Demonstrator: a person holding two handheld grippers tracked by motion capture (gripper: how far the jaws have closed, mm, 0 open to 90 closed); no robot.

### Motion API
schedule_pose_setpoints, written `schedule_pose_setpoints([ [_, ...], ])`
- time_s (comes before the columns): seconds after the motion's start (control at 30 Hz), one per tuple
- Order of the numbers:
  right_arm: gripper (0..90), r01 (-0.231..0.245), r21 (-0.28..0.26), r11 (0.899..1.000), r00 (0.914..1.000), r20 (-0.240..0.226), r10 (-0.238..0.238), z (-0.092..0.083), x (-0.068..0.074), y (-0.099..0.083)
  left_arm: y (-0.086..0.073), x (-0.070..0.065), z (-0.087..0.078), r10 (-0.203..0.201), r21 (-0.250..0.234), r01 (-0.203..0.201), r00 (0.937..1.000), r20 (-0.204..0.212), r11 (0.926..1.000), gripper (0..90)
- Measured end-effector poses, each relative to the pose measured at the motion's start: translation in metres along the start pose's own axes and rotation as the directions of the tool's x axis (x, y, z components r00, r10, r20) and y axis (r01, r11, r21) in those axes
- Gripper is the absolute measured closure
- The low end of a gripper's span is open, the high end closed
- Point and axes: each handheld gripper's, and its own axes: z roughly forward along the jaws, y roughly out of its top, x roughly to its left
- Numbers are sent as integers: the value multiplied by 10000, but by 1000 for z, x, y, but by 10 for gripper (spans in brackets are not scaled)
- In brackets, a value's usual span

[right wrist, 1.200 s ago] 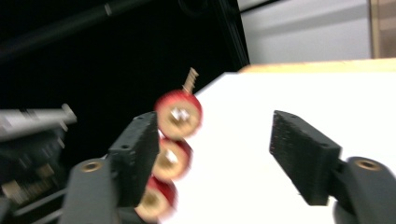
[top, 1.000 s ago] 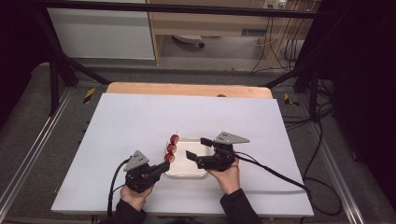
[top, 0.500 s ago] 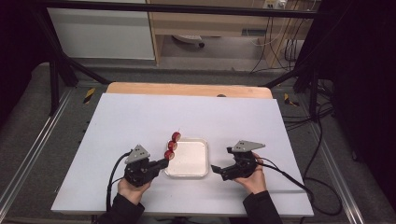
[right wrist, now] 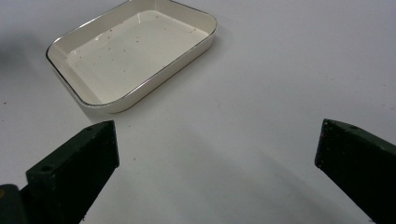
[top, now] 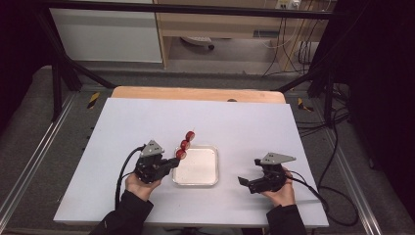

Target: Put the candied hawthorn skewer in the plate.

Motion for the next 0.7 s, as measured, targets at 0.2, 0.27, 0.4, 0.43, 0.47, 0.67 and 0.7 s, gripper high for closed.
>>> schedule_pose_setpoints([
  [0.2,3,-116,-221,9997,9998,155,119,-10,-7,-6,9,1,20,28,863,-18,9999,-115,9963,879],
  [0.27,3,-117,-225,9997,9998,159,120,-10,-6,-7,10,1,25,20,1047,-2,9999,-166,9945,879],
  [0.4,3,-110,-186,9998,9999,128,113,-11,-7,-9,10,-1,46,-182,1814,249,9991,-390,9831,879],
  [0.43,3,-103,-180,9998,9999,105,105,-11,-7,-10,10,-1,50,-218,1993,292,9990,-397,9795,879],
  [0.47,3,-103,-180,9998,9999,105,105,-11,-7,-10,10,-1,50,-218,1993,292,9990,-397,9795,879],
  [0.67,3,-200,-469,9987,9998,27,201,-16,-8,-11,5,-3,68,-170,2954,386,9970,-756,9546,879],
  [0.7,3,-204,-467,9987,9998,13,204,-16,-8,-11,5,-4,69,-127,3078,374,9966,-820,9507,879],
])
